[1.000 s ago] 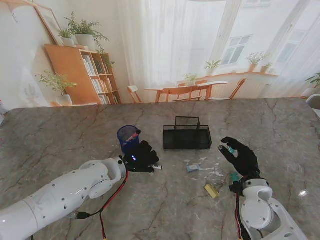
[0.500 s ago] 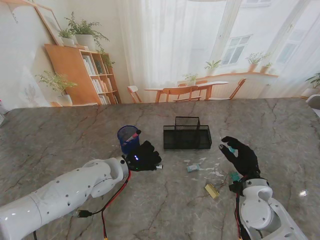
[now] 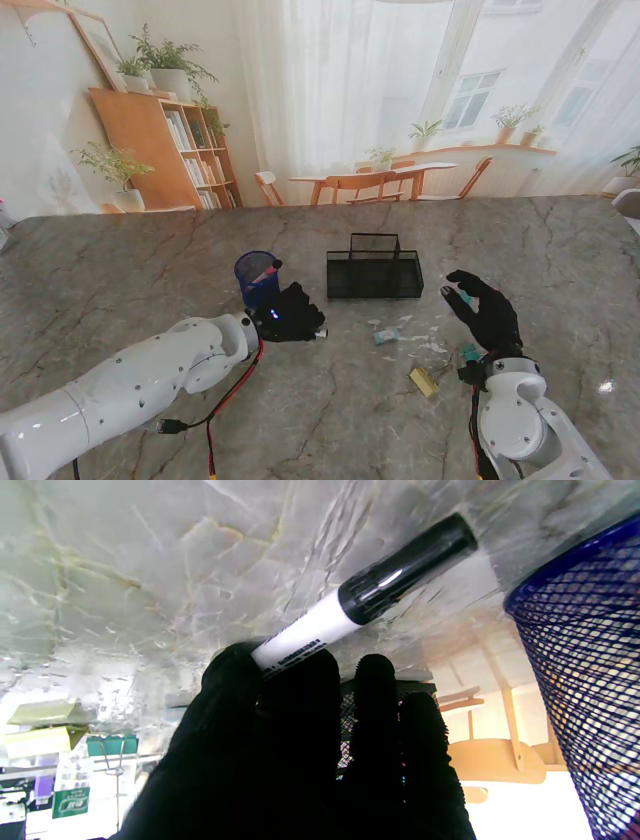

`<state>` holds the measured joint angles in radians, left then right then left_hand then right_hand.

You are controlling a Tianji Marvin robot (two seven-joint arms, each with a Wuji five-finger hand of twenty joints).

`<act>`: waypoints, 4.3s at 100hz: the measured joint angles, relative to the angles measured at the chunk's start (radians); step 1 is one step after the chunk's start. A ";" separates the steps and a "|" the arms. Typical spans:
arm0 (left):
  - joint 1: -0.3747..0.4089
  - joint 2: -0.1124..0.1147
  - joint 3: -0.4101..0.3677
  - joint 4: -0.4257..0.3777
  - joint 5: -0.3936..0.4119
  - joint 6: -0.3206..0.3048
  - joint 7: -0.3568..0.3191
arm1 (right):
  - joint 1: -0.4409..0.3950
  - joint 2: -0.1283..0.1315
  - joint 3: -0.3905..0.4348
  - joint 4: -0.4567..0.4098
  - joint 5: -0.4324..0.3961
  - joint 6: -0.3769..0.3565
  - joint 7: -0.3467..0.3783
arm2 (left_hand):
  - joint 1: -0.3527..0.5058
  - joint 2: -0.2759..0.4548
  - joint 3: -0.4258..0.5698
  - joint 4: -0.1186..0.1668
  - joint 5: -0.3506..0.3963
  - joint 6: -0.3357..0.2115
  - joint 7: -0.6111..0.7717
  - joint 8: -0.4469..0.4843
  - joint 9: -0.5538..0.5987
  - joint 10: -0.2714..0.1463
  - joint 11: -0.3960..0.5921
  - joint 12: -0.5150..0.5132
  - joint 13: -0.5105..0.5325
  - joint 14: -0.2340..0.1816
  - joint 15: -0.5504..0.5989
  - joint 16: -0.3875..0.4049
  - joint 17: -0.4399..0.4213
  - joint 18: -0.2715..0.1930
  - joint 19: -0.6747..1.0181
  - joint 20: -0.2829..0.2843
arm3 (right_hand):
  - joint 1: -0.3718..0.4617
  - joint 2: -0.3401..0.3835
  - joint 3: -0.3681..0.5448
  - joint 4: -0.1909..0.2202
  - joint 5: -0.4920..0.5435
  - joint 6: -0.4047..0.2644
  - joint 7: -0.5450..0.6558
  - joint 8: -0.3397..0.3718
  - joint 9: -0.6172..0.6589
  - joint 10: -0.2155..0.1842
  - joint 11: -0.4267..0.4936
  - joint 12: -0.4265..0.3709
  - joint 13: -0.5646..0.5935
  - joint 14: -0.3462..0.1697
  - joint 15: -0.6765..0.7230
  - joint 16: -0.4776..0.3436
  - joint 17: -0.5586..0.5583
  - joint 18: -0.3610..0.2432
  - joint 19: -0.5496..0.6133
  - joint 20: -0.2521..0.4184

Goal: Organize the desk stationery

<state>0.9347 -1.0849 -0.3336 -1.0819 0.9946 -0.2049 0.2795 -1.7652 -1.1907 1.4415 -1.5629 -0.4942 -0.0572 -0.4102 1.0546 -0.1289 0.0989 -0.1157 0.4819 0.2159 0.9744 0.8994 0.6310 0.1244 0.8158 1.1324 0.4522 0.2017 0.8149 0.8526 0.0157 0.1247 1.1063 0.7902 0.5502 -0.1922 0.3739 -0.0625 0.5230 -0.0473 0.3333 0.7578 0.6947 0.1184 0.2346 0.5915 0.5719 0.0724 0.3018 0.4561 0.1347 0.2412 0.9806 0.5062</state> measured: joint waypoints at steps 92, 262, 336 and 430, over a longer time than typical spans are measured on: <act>0.213 -0.002 -0.290 -0.080 0.008 -0.125 0.080 | -0.014 -0.011 0.010 -0.020 0.025 0.001 -0.036 | -0.244 -0.255 0.448 -0.004 -0.020 -0.074 0.162 0.086 0.028 -0.078 0.042 0.016 0.025 -0.045 -0.072 -0.020 0.051 -0.027 -0.069 0.000 | 0.000 0.026 -0.017 0.000 0.011 0.002 0.009 0.000 0.011 0.005 0.000 0.000 0.000 0.010 0.000 0.003 0.000 0.001 0.000 0.001; 0.353 -0.153 -0.713 -0.160 -0.513 0.097 0.184 | -0.014 -0.006 0.013 -0.014 -0.031 0.013 -0.027 | -0.167 -0.254 0.373 -0.005 -0.031 -0.078 0.174 0.086 0.016 -0.081 0.055 0.014 0.025 -0.045 -0.097 -0.010 0.051 -0.028 -0.121 0.048 | 0.000 0.026 -0.026 0.000 0.011 0.011 0.009 0.000 0.012 0.009 0.000 0.001 0.000 0.011 0.000 0.004 0.000 0.001 0.000 0.003; 0.337 -0.137 -0.676 -0.073 -0.484 0.076 0.122 | -0.008 -0.002 0.009 -0.005 -0.037 0.020 -0.014 | -0.062 0.076 -0.114 0.009 -0.178 -0.054 -0.483 -0.157 -0.294 -0.042 -0.377 -0.440 -0.208 -0.037 -0.376 -0.194 -0.061 -0.033 -0.397 -0.052 | 0.000 0.026 -0.026 0.000 0.011 0.011 0.009 0.000 0.012 0.009 0.000 0.001 0.000 0.011 0.000 0.004 0.000 0.001 0.000 0.003; 0.584 -0.076 -0.733 -0.487 -0.241 -0.040 0.189 | -0.034 0.005 0.002 -0.062 -0.038 -0.027 0.010 | -0.218 0.145 -0.113 0.009 -0.168 -0.017 -0.850 -0.359 -0.283 0.013 -0.714 -0.727 -0.242 -0.046 -0.659 -0.445 -0.084 0.030 -0.667 -0.076 | 0.000 0.026 -0.026 0.000 0.011 0.011 0.009 0.000 0.012 0.009 0.000 0.001 0.000 0.011 0.000 0.004 0.000 0.001 0.000 0.003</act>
<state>1.5185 -1.1613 -1.0663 -1.5690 0.7533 -0.2444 0.4683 -1.7991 -1.1859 1.4430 -1.6249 -0.5318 -0.0842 -0.4005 0.8364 0.0158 -0.0145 -0.1062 0.3143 0.1986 0.1245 0.5400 0.3482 0.1369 0.1023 0.4058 0.2099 0.1557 0.1561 0.4074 -0.0684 0.1547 0.4388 0.7141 0.5503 -0.1664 0.3483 -0.0624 0.5344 -0.0362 0.3425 0.7577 0.7067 0.1276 0.2346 0.5924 0.5719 0.0833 0.3020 0.4602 0.1346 0.2423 0.9808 0.5088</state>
